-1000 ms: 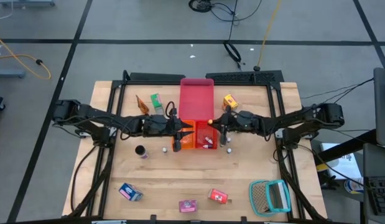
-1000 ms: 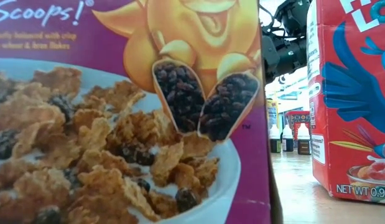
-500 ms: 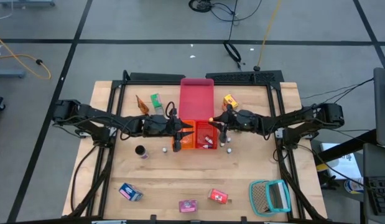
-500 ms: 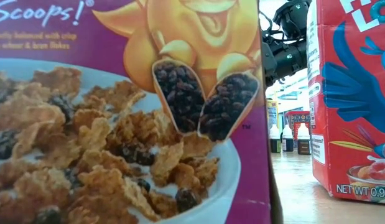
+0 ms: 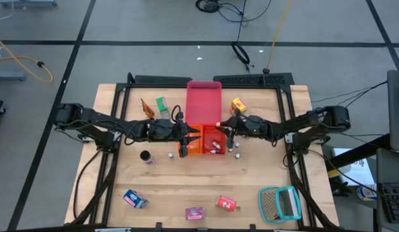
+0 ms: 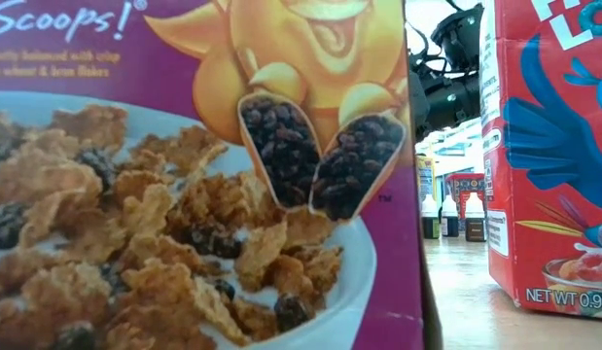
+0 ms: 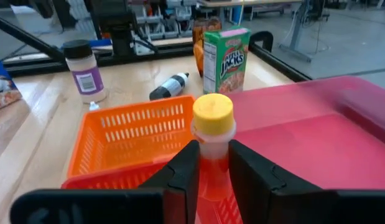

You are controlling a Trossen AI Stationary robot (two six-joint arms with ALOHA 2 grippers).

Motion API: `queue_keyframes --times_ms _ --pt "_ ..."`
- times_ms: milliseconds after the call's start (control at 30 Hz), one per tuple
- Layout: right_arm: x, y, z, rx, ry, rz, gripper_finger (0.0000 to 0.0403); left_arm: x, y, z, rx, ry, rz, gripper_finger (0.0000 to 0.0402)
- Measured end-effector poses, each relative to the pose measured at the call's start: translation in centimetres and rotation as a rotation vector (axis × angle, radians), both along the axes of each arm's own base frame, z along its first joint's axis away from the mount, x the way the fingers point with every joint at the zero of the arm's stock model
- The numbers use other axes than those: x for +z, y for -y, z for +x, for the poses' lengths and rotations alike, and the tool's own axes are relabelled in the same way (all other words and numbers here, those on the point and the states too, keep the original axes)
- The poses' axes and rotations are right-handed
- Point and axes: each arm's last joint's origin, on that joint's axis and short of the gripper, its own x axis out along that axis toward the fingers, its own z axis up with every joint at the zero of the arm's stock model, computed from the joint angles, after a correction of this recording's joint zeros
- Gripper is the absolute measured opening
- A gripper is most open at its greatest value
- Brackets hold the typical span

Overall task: Pick & Place Kitchen Items
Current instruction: Put the large yellow food coloring bottle into the red basket

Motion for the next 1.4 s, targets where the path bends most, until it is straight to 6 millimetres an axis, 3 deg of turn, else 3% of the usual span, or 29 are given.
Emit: queue_keyframes --times_ms 100,467,833,1133,1400 --pt "-1.0 0.2 0.3 -0.006 -0.025 -0.001 0.0075 0.0 0.0 0.0 -0.003 0.000 -0.001 0.0108" --pt "-1.0 0.2 0.3 -0.003 -0.017 -0.009 0.0078 0.0 0.0 0.0 -0.004 0.001 -0.001 0.0108" --pt "-1.0 0.2 0.3 0.001 -0.023 -0.016 0.0145 0.0 0.0 0.0 -0.004 0.001 -0.001 0.0108" --pt "0.0 0.1 0.1 0.003 0.013 -0.030 0.0162 0.0 0.0 0.0 -0.005 0.000 -0.001 0.0108" --pt "1.3 -0.3 -1.4 0.011 -0.079 -0.016 0.0162 0.0 0.0 0.0 -0.006 0.000 0.001 0.0108"
